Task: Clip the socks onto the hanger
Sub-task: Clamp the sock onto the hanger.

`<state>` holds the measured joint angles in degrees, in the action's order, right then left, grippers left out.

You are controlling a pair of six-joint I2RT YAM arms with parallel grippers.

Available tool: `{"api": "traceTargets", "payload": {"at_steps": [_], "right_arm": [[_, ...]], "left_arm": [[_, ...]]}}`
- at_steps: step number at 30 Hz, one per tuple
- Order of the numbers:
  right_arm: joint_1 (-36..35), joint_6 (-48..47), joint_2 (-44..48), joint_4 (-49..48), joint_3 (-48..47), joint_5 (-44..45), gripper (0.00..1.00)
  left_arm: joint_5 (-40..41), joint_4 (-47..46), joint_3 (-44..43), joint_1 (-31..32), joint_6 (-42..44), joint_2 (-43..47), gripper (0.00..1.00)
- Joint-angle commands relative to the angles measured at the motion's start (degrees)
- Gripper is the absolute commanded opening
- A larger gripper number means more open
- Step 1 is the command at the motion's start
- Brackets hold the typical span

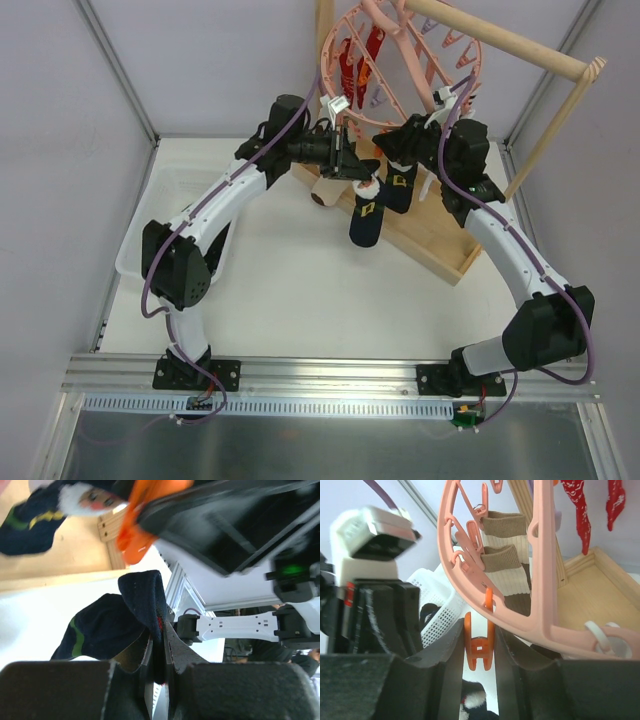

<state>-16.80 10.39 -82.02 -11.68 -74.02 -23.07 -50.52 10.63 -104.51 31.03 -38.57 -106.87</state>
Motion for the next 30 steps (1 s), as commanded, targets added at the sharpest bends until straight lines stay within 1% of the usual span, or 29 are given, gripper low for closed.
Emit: {"api": "traceTargets", "payload": {"at_steps": [1,6,10,15,20,24,30], "right_arm": [[-0.2,-1.8,2.0,-1.3,-3.1,1.3,0.01],[-0.3,-3.4,1.6,-1.5,-3.4,1.2,0.01],[-0.6,-4.2,1.7,-1.8,-2.9,1.2,0.01],[-1.0,-5.1,1.9,-1.8,-2.6,2.3,0.01],[-1.1,-5.7,2.0,-1.6,-2.7,2.9,0.01],[-1.1,-5.9,2.3,-1.0,-2.7,4.0,0.01],[-1.2,-5.3,2.0,-0.4,-3.3,5.2,0.01]], "left_arm": [[-0.4,-1.8,2.9,-0.4,-1.6,2.8,0.0],[0.0,-1.7,2.7,-0.4,-3.2,1.8,0.0],[1.3,-1.8,0.3,-0.4,-4.7,0.8,0.0],[5.9,-1.8,-1.7,-0.4,-7.2,0.3,0.0],[8.6,-1.9,-1.0,-0.4,-9.8,0.1,0.0],[8.9,-1.8,0.1,-0.4,-9.9,0.5,0.0],[10.5,-2.0,3.9,-0.4,-9.9,2.2,0.0]]}}
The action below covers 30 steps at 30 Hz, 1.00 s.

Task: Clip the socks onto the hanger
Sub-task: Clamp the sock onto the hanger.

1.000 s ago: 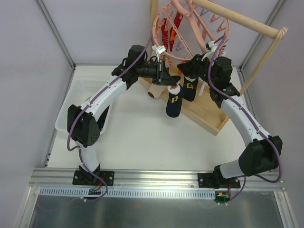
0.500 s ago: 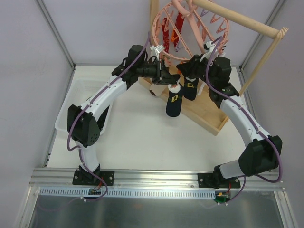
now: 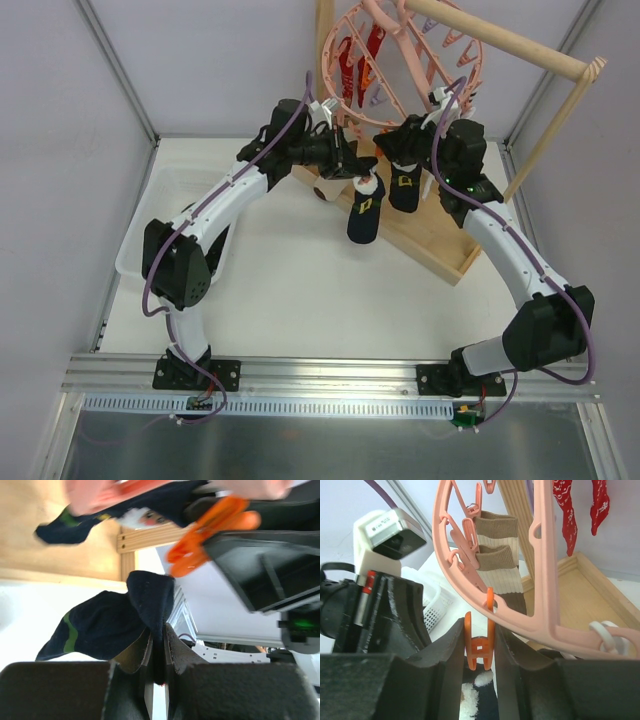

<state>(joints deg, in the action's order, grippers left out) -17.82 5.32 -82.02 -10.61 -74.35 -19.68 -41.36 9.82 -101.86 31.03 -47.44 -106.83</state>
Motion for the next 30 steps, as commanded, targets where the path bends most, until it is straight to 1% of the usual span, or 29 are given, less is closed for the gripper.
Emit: {"api": "traceTargets", "payload": {"at_steps": [1,5,16,30], "right_arm": [[-0.1,-0.2,1.9,-1.4,-3.2,1.8,0.01],[-0.2,-0.1,1.4,-1.0,-3.7,1.6,0.01],[-1.2,-2.3,1.3,-1.3,-3.3,2.0,0.01],[-1.9,-3.3,1.2,-2.6,-2.9,2.6,0.01]], "left_arm": [[1.5,-1.2,1.3,-0.4,-1.0,2.1,0.0],[2.0,-1.2,1.4,-0.4,-1.2,2.0,0.0],[0.1,-1.5,-3.7,-0.4,-3.2,-0.8,0.0],[-1.3,-1.9,-4.1,-0.4,-4.1,-1.5,0.0]]}}
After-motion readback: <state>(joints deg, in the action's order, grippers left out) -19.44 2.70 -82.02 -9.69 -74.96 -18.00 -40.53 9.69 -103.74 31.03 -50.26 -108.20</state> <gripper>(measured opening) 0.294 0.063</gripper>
